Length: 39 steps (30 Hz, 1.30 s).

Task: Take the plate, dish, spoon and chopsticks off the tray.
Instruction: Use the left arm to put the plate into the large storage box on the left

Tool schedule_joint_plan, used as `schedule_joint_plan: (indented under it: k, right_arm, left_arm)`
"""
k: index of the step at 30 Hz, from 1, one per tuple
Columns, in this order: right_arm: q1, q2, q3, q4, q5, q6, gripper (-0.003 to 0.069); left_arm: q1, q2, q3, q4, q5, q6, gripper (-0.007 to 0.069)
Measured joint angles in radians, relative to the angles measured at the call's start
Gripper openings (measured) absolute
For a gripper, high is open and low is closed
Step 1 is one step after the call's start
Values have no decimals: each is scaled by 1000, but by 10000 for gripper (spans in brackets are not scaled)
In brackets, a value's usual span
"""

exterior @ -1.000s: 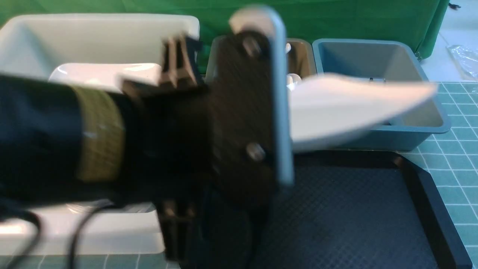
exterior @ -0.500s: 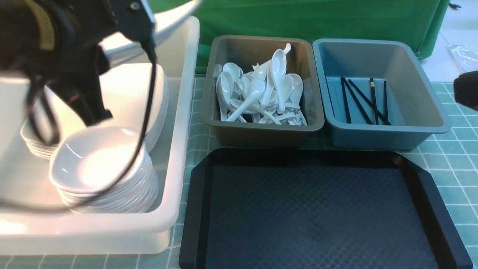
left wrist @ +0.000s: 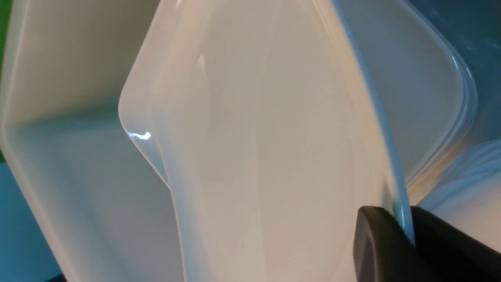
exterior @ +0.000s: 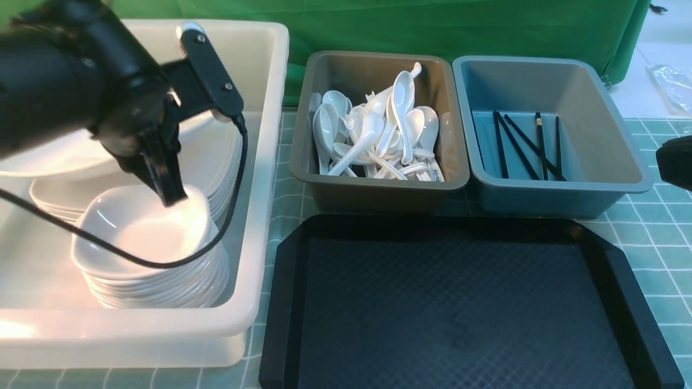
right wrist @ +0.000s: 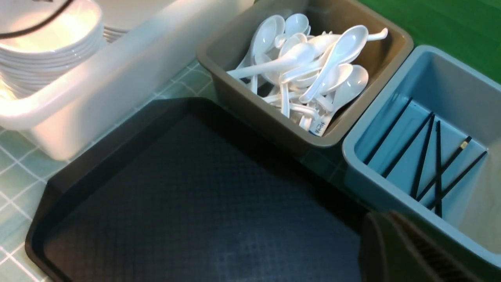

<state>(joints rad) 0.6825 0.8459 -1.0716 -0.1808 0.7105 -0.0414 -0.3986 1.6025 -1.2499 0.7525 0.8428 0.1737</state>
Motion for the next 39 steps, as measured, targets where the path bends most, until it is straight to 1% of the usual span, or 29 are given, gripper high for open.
schedule_joint_plan:
  k: [4, 6, 7, 8, 10, 11, 12, 13, 14, 16, 17, 19, 21, 22, 24, 29, 33, 34, 36, 39]
  right_arm:
    - [0, 0, 0, 2, 1, -1, 22]
    - [0, 0, 0, 3, 4, -1, 22]
    - [0, 0, 0, 3, 6, -1, 22]
    - [0, 0, 0, 3, 8, -1, 22]
    - [0, 0, 0, 4, 16, -1, 22]
    - [0, 0, 0, 4, 16, -1, 22]
    - [0, 0, 0, 6, 23, -1, 22]
    - [0, 0, 0, 6, 23, -1, 22]
    - [0, 0, 0, 10, 29, -2, 22]
    - [0, 0, 0, 15, 37, -4, 22]
    - [0, 0, 0, 15, 37, -4, 22]
    - [0, 0, 0, 20, 42, -5, 22]
    - [0, 0, 0, 23, 44, -5, 22]
    - [0, 0, 0, 27, 44, -5, 22]
    - [0, 0, 0, 39, 44, -5, 22]
    - [0, 0, 0, 44, 44, -5, 22]
    - [0, 0, 0, 46, 44, -6, 22]
    - [0, 0, 0, 48, 44, -6, 22]
    - [0, 0, 0, 48, 45, -6, 22]
    - [0, 0, 0, 48, 48, -7, 25]
  left_arm:
    - [0, 27, 0, -9, 0, -74, 36]
    - [1, 36, 0, -18, 0, -88, 63]
    - [1, 40, 0, -23, 0, -98, 94]
    - [1, 41, 0, -23, 0, -100, 99]
    - [2, 44, 0, -32, -4, -103, 173]
    - [1, 45, -1, -35, -6, -103, 187]
    - [1, 45, -1, -42, -11, -105, 244]
    - [1, 45, -1, -43, -12, -106, 258]
    - [1, 45, -1, -48, -14, -106, 321]
    - [0, 45, -1, -52, -14, -106, 375]
    - [0, 44, -1, -54, -14, -107, 382]
    - [-6, 28, -1, -82, -17, -111, 467]
    - [-13, 17, -1, -100, -23, -111, 491]
    - [-25, -3, -1, -126, -37, -110, 518]
    - [-43, -39, -1, -151, -58, -108, 546]
    - [-75, -122, -2, -171, -79, -107, 566]
    - [-97, -193, -2, -213, -85, -107, 566]
    - [-112, -232, -2, -246, -91, -107, 559]
    - [-137, -294, -2, -315, -98, -107, 523]
    - [-165, -382, -2, -400, -105, -106, 403]
